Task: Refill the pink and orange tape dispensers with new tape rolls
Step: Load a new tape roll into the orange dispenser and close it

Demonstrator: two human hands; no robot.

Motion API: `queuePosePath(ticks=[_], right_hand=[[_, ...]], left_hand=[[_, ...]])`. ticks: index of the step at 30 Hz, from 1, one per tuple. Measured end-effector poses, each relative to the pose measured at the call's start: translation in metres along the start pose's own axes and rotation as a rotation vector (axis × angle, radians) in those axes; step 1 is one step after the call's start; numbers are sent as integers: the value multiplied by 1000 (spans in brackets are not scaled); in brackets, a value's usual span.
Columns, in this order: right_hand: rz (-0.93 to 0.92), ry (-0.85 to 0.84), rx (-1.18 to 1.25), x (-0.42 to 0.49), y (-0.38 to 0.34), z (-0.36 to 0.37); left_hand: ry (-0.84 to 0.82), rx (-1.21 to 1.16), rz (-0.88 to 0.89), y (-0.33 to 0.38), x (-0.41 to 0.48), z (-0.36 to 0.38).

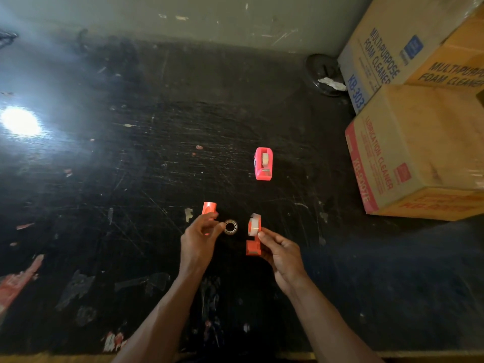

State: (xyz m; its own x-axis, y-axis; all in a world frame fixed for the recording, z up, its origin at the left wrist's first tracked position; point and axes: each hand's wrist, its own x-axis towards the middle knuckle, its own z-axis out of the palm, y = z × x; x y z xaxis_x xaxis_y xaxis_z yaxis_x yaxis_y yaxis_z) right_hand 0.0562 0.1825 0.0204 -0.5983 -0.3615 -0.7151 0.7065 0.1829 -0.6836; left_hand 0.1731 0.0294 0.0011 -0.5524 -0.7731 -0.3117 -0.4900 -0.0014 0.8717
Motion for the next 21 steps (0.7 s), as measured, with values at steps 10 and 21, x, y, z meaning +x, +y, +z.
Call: queuePosePath(ticks=[10,21], right_hand=[[-23,3,-49,10,-1,2],[-23,23,-90,12,-1,11]], left_hand=[[57,440,-17,-19,28,-4],[-65,208,-64,-2,11,6]])
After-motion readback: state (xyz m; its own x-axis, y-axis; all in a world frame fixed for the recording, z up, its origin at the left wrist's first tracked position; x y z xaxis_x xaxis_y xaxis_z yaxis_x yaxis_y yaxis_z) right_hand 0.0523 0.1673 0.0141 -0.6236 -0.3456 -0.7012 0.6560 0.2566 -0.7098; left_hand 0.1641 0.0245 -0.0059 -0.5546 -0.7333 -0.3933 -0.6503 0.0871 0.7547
